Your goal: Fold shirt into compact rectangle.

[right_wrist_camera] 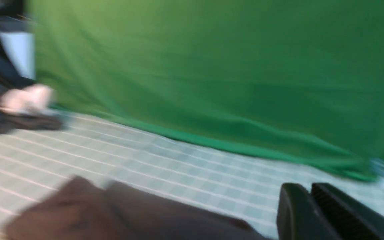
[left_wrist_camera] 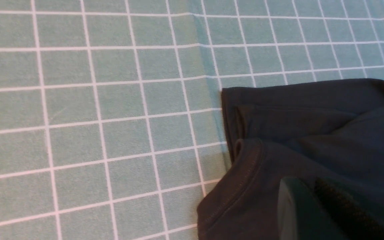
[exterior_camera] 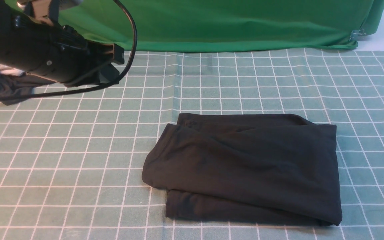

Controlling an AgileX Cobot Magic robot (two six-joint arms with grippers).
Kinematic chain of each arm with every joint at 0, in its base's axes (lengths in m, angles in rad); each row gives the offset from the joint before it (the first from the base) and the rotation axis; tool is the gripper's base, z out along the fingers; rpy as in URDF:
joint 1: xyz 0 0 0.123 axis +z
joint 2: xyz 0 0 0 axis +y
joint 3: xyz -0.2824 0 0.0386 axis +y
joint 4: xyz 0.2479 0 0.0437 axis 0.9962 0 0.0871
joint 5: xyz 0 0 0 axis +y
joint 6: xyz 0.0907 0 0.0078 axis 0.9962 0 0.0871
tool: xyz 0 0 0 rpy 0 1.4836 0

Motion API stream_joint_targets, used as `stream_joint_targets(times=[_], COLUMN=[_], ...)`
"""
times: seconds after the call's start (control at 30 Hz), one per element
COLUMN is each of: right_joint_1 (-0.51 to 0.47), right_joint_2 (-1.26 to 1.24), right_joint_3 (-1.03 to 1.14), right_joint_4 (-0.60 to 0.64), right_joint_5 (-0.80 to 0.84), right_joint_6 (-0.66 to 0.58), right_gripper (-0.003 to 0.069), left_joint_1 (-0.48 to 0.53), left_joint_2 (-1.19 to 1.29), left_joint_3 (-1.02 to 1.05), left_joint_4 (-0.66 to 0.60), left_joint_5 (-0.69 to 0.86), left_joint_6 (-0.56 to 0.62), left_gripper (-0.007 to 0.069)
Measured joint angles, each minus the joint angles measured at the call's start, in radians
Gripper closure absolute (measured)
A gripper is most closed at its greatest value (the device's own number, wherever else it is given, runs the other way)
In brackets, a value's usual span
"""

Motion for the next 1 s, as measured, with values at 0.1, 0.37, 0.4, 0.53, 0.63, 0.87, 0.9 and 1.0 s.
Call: stream_joint_targets(times=[0.1,0.37,0.4,0.53,0.63,0.87,0.9,1.0], right_joint_1=[-0.135,-0.235,-0.238,-0.24,-0.24,-0.24,-0.24,-0.251], right_joint_2=[-0.034,-0.037,-0.037,-0.037,-0.037,-0.037,-0.037,-0.037], right_joint_3=[0.09,0.199,0.202,0.202,0.202,0.202,0.202,0.202], right_joint_4=[-0.004,-0.041,-0.058,-0.107,-0.158,-0.173,-0.174,-0.175], right_joint_5=[0.004,0.038,0.034,0.004,0.0,0.0,0.0,0.0], right_joint_6=[0.0,0.0,0.0,0.0,0.0,0.0,0.0,0.0], right_gripper=[0.0592,0.0572,0.0568,0.0559,0.055,0.053,0.0528,0.0518], left_joint_1=[0.0,0.0,0.0,0.0,0.0,0.0,0.0,0.0], left_joint_2=[0.0,0.0,0.0,0.0,0.0,0.0,0.0,0.0], left_joint_3=[0.0,0.0,0.0,0.0,0.0,0.0,0.0,0.0], left_joint_4=[0.005,0.008,0.008,0.012,0.016,0.026,0.032,0.048], left_joint_5=[-0.001,0.019,0.021,0.024,0.025,0.025,0.025,0.025], left_joint_6=[0.001,0.048,0.049,0.053,0.053,0.054,0.054,0.055], left_gripper=[0.059,0.059,0.059,0.059,0.059,0.059,0.059,0.059])
